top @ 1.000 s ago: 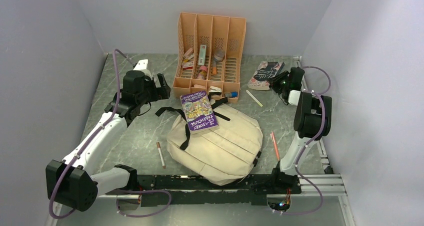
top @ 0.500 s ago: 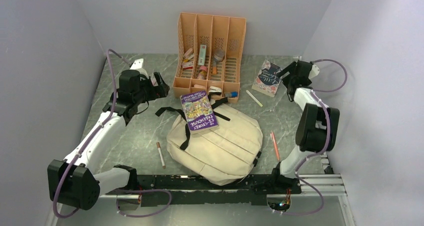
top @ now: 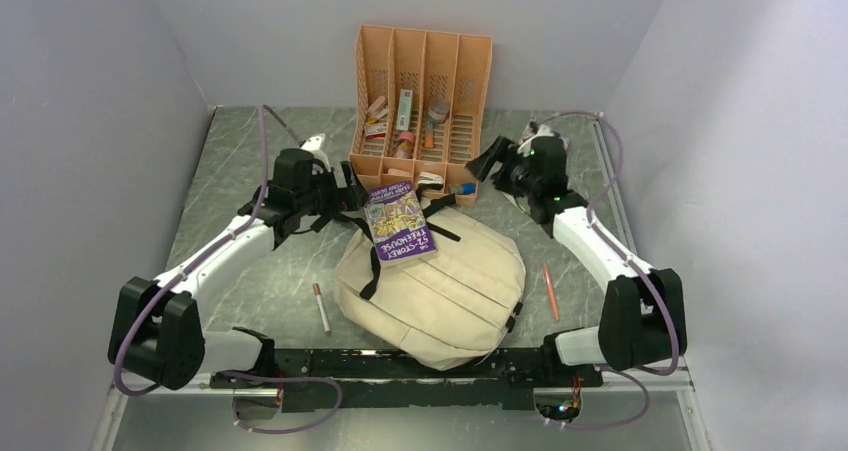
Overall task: Pack the student bag
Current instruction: Place the book at the center of the board, then pick up the book from the student bag.
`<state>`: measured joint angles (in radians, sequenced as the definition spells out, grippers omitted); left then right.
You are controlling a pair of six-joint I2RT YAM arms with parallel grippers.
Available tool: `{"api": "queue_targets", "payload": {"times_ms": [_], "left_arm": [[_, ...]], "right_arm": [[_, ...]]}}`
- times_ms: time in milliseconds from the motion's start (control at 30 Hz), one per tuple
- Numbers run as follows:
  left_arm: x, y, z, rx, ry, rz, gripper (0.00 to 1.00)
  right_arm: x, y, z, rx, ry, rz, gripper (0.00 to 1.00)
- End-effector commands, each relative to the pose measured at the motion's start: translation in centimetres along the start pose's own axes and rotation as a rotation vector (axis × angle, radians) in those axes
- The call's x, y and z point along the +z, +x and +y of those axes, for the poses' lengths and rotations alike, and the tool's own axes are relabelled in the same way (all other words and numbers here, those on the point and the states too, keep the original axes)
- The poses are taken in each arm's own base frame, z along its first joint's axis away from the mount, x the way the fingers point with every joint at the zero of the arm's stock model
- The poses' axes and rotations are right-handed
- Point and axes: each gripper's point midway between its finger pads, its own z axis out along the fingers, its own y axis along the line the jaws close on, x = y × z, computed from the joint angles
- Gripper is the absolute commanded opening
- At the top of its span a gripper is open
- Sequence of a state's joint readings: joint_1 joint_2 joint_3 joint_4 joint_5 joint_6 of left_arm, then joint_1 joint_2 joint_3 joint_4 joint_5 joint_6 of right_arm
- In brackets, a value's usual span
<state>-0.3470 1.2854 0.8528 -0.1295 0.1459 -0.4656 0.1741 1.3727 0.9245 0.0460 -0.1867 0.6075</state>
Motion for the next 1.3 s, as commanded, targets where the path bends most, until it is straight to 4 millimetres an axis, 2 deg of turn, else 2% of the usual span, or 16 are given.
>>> {"api": "queue_targets", "payload": {"times_ms": [0,100,167,367,467,667,867,1100,1267], "left_arm": [[1.1,0.9,-1.3,-0.018,0.041,-0.011,0.97],[2.5,2.6,-0.7,-0.034,0.036,0.024,0.92],[3.4,3.8,-0.2,-0.043,0.021,0.052,0.89],[5.6,6.1,0.8,-0.064,-0.002,0.099,0.85],[6.3,6.8,1.5,-0.069,-0.028,0.111,0.83],[6.9,8.0,4.4,-0.09,-0.173,0.128,0.7],[7.9,8.9,5.2,-0.089,-0.195,0.156,0.65],[8.2,10.1,5.4,-0.076,-0.191,0.187,0.63],[8.3,10.4,5.0,-0.058,-0.185,0.197,0.63]], "right_arm": [[-1.1,6.9,3.5,-0.019,-0.198,0.205,0.82],[-1.6,11.4,4.9,-0.007,-0.285,0.333,0.79],[-2.0,13.7,5.6,0.0,-0.315,0.384,0.78],[-2.8,17.4,7.0,-0.005,-0.36,0.464,0.78],[-2.8,18.5,6.5,-0.001,-0.337,0.487,0.77],[-2.1,20.4,4.5,0.021,-0.259,0.524,0.77],[-1.1,21.7,3.4,0.041,-0.225,0.549,0.78],[-0.6,22.9,4.9,0.117,-0.32,0.6,0.77],[-0.1,23.1,6.4,0.15,-0.383,0.613,0.69]]}}
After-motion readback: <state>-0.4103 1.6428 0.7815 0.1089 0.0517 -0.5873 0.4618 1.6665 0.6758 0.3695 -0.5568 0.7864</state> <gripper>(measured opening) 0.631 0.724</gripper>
